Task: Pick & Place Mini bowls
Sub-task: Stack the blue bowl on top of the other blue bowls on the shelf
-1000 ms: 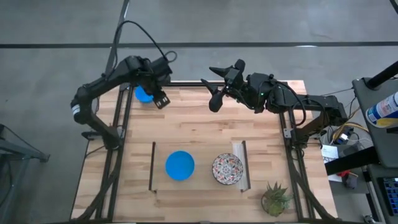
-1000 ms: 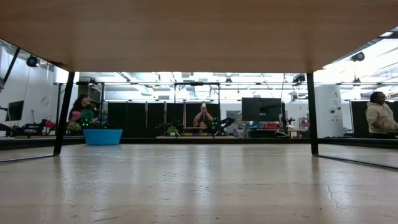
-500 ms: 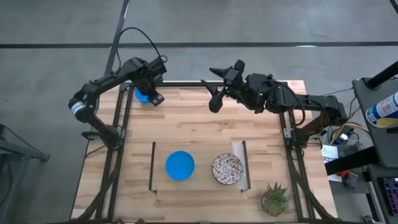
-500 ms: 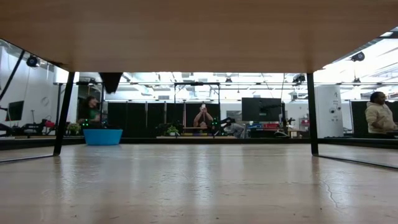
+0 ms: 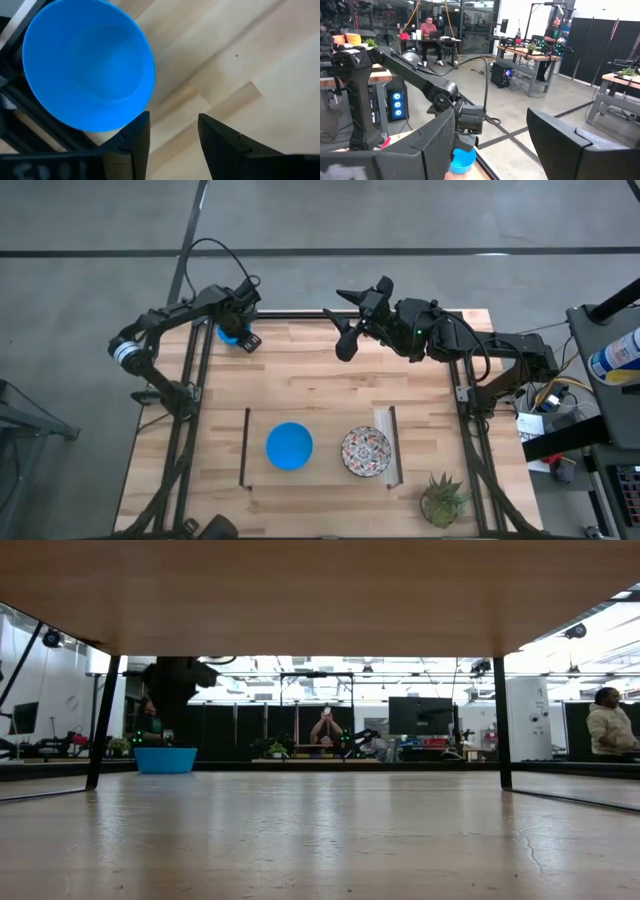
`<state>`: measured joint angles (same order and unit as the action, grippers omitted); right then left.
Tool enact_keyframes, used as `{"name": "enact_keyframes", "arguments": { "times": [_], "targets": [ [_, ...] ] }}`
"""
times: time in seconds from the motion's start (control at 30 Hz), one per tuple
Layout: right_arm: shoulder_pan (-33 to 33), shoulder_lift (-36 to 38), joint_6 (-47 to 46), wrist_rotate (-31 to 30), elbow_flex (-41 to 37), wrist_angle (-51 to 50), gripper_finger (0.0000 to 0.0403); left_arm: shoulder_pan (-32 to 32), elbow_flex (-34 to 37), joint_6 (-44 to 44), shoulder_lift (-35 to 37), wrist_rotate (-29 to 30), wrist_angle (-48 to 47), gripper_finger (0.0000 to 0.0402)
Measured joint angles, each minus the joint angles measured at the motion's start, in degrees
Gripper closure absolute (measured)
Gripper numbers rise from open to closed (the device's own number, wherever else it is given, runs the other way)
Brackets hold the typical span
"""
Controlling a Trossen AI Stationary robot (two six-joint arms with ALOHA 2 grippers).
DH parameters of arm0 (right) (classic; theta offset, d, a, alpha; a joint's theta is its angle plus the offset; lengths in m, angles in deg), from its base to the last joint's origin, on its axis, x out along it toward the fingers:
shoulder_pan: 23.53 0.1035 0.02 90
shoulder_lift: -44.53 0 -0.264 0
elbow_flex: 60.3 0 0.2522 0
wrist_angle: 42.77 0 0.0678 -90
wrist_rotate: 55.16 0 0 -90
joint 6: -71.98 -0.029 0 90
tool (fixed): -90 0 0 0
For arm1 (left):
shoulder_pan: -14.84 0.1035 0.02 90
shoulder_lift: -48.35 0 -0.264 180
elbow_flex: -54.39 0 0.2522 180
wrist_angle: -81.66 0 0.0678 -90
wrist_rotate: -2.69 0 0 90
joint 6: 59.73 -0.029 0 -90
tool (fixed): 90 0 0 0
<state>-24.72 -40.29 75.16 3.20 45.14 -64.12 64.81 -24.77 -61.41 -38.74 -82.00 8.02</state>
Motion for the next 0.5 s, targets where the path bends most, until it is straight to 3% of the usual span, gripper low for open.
{"name": "enact_keyframes", "arguments": {
  "times": [0.5],
  "targets": [
    [0.0,-0.3,-0.2,0.0,0.0,0.0,0.0161,3.0,6.7,2.0,0.0,-0.2,11.2,0.0243]
  ]
}}
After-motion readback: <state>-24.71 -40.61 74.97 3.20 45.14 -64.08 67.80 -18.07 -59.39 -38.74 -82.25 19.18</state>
